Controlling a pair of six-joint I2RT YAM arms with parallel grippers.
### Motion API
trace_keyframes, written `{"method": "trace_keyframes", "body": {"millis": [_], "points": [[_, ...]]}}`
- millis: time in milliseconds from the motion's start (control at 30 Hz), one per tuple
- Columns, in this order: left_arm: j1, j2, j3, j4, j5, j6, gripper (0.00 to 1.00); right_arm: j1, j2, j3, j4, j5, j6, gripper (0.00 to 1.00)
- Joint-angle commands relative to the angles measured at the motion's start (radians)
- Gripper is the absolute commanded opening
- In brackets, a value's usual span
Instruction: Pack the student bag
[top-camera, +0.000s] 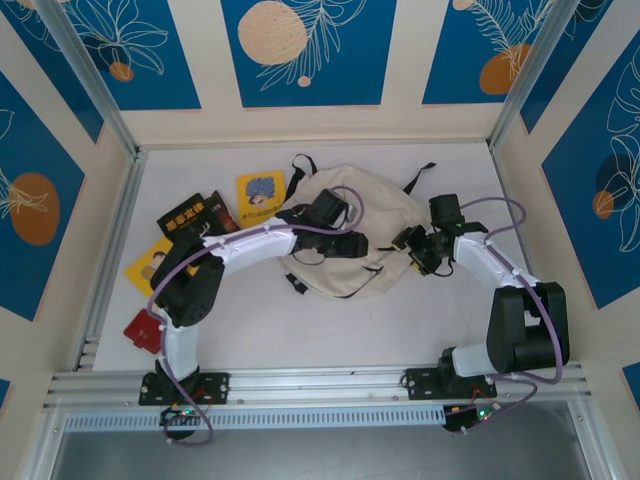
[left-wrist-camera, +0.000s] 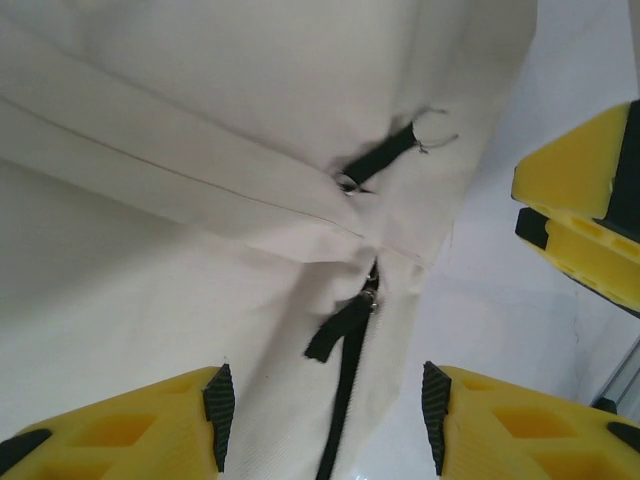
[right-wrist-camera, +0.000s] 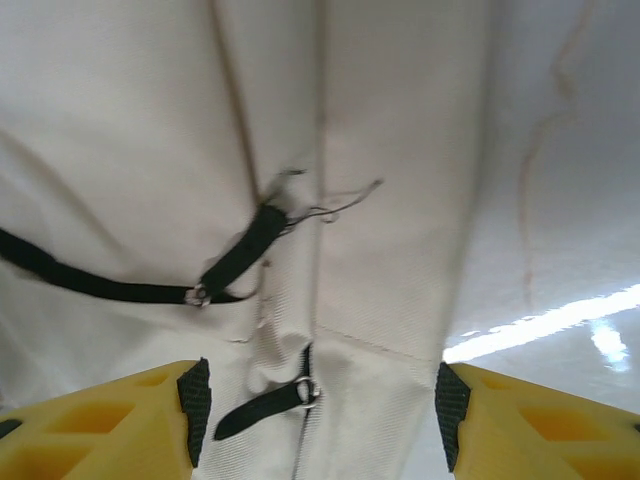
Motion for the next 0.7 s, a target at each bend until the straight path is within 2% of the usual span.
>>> {"method": "trace_keyframes", "body": {"millis": [0,233,400,667], "points": [[-0.033,0.065,0.051,0.005,0.019,-0.027,0.57,-0.024,-0.028,-0.028,-0.020,-0.025,-0.015,0.64],[-0.038,0.157,0.125,-0.017,0.035,-0.061,0.58,-0.041,-0.030,-0.055,0.002,-0.046,-0.013,0.63],[-0.038,0.171,0.122,-0.005,0.070,-0.085,0.50,-0.041,-0.031,-0.062,0.006,-0.048,-0.005,0.63],[-0.039,0.174,0.119,-0.032,0.069,-0.118,0.47,-0.034,-0.033,-0.061,0.001,-0.036,0.001,0.63]]}}
